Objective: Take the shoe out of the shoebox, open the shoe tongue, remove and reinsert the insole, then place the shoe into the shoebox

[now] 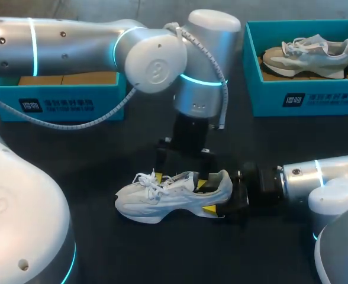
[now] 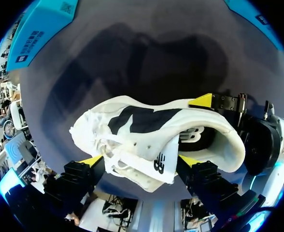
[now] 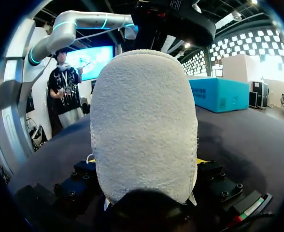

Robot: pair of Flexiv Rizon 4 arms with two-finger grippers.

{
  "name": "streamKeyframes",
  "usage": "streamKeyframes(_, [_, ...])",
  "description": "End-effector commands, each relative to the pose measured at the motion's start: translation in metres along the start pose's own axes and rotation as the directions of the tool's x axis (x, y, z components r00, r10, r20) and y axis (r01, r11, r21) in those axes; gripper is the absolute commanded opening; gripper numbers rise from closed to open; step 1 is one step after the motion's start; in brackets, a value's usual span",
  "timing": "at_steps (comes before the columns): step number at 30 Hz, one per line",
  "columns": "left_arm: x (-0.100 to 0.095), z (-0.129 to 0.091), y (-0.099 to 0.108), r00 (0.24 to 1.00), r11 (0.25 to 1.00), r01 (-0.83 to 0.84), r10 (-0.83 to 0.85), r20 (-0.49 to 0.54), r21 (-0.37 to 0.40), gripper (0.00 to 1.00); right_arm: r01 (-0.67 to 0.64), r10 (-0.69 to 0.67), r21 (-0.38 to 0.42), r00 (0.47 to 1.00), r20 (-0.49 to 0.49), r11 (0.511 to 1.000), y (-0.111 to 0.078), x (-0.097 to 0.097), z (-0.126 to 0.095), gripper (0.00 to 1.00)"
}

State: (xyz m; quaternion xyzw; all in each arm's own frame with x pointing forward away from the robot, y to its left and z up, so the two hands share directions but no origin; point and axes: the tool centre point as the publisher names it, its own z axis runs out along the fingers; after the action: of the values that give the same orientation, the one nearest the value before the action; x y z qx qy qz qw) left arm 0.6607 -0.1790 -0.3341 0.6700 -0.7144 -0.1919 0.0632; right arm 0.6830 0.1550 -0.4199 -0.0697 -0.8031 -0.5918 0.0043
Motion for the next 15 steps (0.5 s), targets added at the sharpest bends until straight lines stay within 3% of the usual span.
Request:
streamKeyframes(1, [-0.005, -0.002, 0.004, 1.000, 1.000, 0.003, -0.003, -0.003, 0.010, 0.93, -0.001, 0.001, 0.006, 1.000, 0.000, 1.000, 0.001, 0.001, 0.001, 0.00])
streamKeyframes(9, [-0.014, -0.009, 0.004, 1.000, 1.000, 0.012, -0.012, -0.014, 0.023, 0.87, -0.001, 0.001, 0.006, 1.000, 0.000, 1.000, 0.001, 0.001, 0.001, 0.00])
streamKeyframes(12, [-0.017, -0.009, 0.004, 1.000, 1.000, 0.015, -0.015, -0.014, 0.027, 0.76, -0.001, 0.001, 0.006, 1.000, 0.000, 1.000, 0.001, 0.001, 0.001, 0.00])
streamKeyframes(14, [-0.018, -0.009, 0.004, 1.000, 0.999, 0.018, -0.017, -0.015, 0.029, 0.61, -0.001, 0.001, 0.006, 1.000, 0.000, 1.000, 0.001, 0.001, 0.001, 0.00])
streamKeyframes(15, [-0.019, -0.009, 0.004, 1.000, 0.999, 0.018, -0.017, -0.016, 0.029, 0.60, -0.001, 0.001, 0.006, 1.000, 0.000, 1.000, 0.001, 0.001, 0.001, 0.00])
